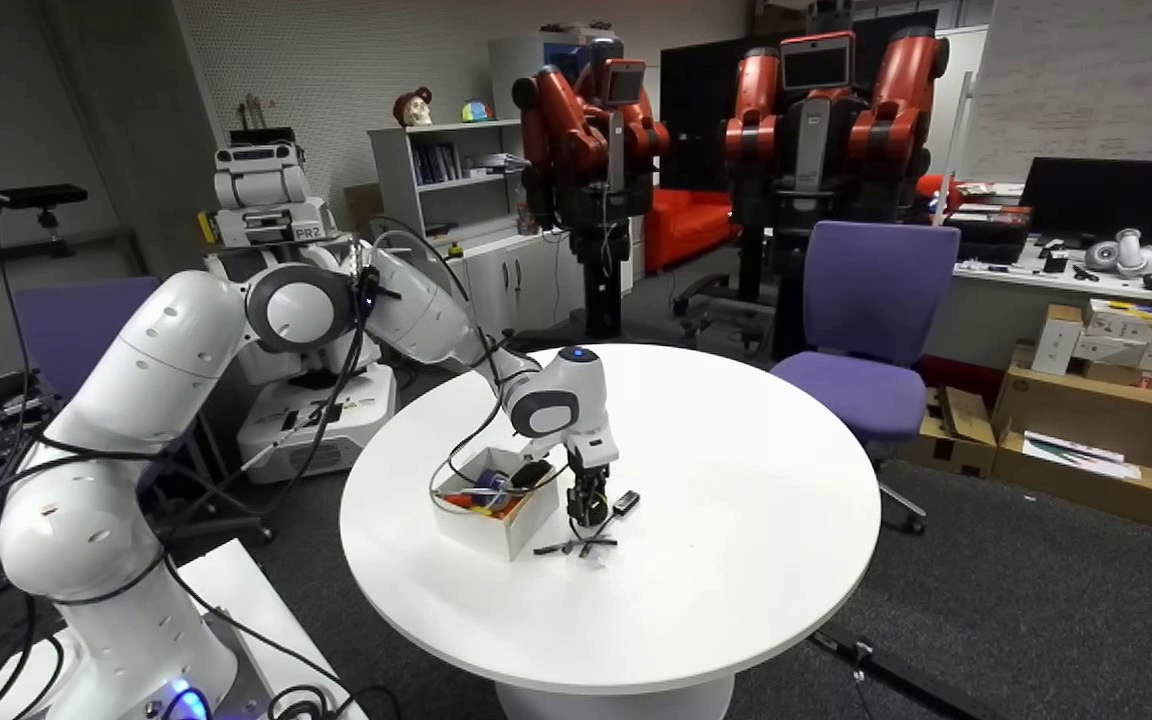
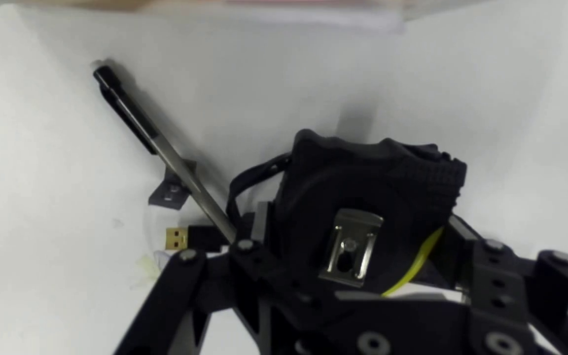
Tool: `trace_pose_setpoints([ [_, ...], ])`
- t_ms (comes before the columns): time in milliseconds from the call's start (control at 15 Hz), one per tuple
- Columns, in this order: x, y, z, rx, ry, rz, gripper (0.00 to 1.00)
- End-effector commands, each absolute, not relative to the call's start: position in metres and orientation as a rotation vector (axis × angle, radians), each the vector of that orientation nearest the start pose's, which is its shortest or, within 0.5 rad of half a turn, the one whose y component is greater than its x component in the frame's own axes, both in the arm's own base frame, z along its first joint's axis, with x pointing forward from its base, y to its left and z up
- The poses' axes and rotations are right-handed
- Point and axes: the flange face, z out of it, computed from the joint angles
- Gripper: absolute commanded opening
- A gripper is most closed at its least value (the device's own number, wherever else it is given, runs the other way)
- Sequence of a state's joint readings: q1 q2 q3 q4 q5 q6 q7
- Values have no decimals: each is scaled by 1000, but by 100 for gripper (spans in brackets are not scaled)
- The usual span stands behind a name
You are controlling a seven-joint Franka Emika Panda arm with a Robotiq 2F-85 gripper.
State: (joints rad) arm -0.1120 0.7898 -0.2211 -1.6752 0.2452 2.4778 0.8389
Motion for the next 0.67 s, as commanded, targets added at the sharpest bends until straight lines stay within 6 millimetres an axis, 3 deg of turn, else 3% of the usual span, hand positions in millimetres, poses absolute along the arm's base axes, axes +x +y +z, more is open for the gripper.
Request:
trace_pose_setpoints([
  [0, 622, -212, 216, -2489, 1821, -103, 53],
  [267, 596, -193, 261, -2545, 1718, -141, 53],
  [600, 556, -144, 295, -2587, 1626, -194, 53],
])
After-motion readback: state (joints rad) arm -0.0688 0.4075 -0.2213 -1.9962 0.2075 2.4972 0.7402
